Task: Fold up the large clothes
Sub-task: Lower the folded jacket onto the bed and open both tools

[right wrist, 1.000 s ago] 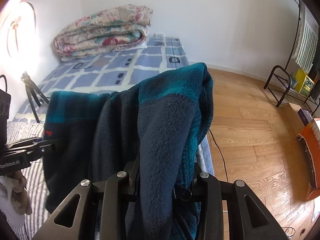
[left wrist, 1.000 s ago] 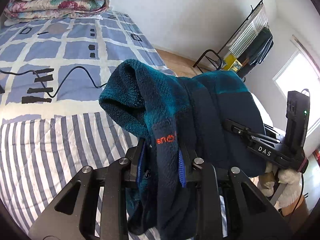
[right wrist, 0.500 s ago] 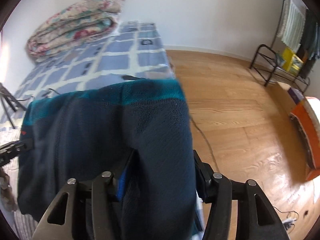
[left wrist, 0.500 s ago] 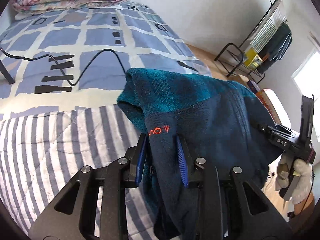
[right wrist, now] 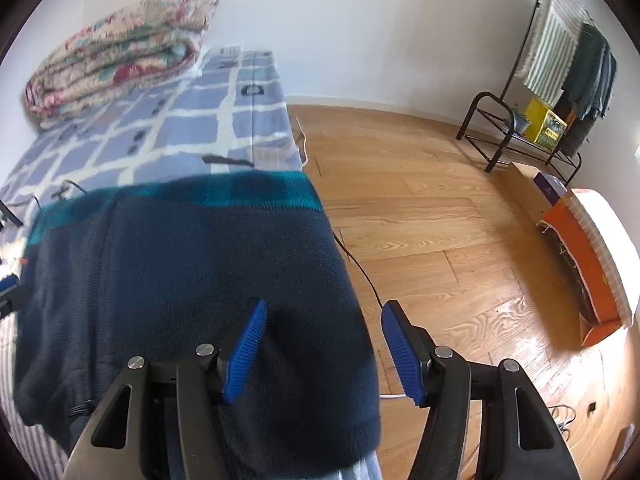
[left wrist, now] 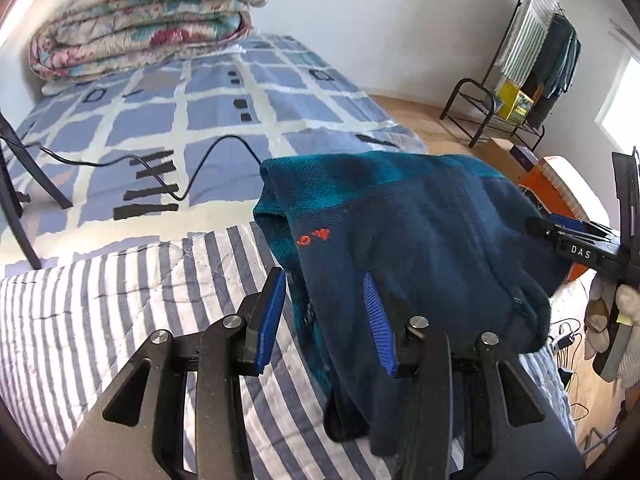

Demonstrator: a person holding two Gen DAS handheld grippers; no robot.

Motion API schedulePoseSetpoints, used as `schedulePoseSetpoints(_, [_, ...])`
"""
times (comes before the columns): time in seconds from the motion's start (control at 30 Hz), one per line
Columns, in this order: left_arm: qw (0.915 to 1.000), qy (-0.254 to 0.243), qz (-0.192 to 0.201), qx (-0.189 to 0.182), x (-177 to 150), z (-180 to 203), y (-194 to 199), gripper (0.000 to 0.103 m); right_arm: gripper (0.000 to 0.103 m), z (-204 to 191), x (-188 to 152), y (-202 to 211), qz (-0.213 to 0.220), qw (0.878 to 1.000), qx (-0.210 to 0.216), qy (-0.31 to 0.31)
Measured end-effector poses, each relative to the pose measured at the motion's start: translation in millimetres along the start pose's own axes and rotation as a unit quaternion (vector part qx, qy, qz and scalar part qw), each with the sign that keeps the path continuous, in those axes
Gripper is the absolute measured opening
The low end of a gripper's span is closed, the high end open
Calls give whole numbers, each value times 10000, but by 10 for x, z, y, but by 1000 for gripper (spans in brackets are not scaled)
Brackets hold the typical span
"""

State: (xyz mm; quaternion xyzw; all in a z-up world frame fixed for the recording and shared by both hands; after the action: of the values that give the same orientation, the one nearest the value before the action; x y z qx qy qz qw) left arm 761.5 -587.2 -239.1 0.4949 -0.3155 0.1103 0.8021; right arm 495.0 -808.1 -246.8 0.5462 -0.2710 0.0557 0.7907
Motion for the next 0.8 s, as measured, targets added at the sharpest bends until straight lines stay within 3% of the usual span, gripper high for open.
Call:
schedulePoseSetpoints(0.4, [9976, -355, 544, -235, -208, 403, 1122, 42, 61, -217, -71, 1090, 592, 9981, 124, 105])
schedulePoseSetpoints(0.8, [9888, -738, 1268, -284, -692, 725, 3079, 42, 61, -565, -459, 2937, 1275, 9911, 290, 264])
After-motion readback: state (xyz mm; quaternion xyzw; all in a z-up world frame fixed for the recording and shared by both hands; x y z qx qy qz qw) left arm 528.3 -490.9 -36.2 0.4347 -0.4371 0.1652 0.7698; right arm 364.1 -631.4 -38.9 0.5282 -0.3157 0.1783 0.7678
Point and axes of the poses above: each gripper's, at about its wrist camera, not at the fingertips, and y roughly against the way its jaws point, z to its right, x to its top, the point moved 6 cm from there along -y, roughly the way its jaws point, and after that the axes turned 7 degrees about y, right-handed, at the moved point
